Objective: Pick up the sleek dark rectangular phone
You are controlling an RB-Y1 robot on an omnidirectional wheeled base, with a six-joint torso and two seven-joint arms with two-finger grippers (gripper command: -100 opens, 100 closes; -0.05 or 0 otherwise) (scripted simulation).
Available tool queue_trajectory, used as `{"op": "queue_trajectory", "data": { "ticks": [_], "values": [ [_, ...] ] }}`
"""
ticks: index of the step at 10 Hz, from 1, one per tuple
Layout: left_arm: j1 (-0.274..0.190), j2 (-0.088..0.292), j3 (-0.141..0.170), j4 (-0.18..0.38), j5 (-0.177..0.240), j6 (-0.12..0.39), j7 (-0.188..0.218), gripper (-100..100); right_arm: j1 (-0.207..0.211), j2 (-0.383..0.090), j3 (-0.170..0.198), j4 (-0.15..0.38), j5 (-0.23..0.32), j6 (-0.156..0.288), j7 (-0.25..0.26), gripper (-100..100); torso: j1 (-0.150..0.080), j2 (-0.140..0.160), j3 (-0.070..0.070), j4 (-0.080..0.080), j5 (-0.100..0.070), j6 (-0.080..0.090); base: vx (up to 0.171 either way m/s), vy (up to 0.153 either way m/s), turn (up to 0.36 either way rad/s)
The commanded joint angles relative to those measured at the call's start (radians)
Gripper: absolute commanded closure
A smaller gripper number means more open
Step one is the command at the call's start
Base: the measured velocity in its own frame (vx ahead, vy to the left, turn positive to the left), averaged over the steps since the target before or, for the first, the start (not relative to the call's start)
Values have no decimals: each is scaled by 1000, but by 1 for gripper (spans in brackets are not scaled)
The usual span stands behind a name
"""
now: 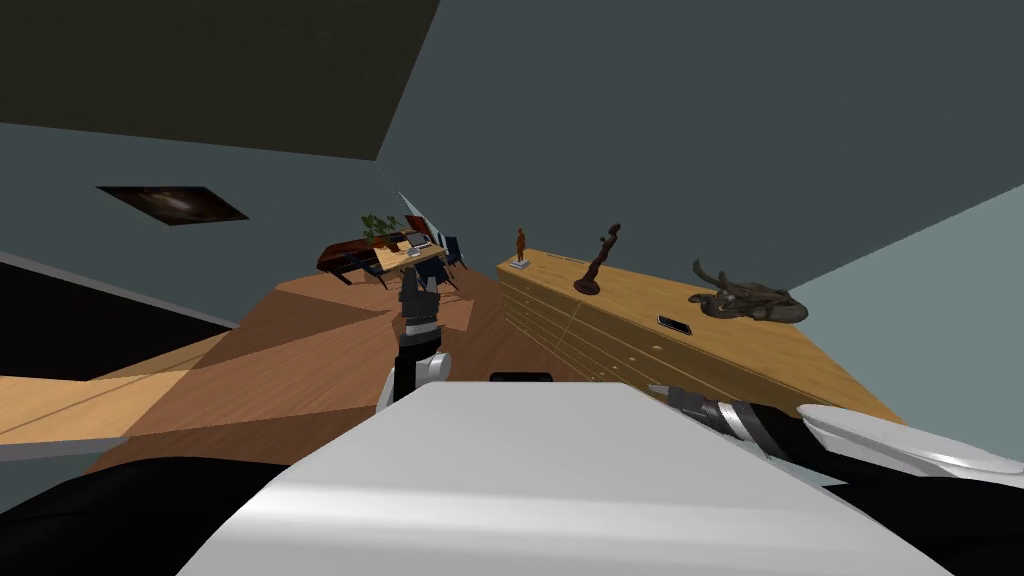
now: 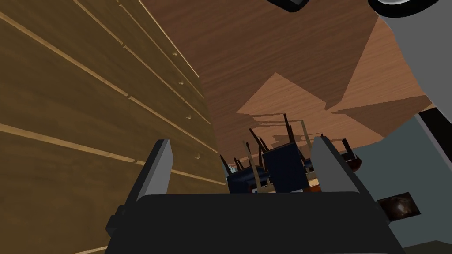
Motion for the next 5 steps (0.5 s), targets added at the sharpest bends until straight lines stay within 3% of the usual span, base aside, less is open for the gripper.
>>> {"op": "queue_trajectory", "data": {
  "ticks": [1,5],
  "values": [
    [0,0,0,0,0,0,0,0,15,-50,16,28,13,3,11,-100,0,0,0,0,0,0,42,17,64],
    [0,0,0,0,0,0,0,0,28,-172,46,81,32,2,23,-100,-1,0,0,0,-1,0,51,0,54]
  ]
}}
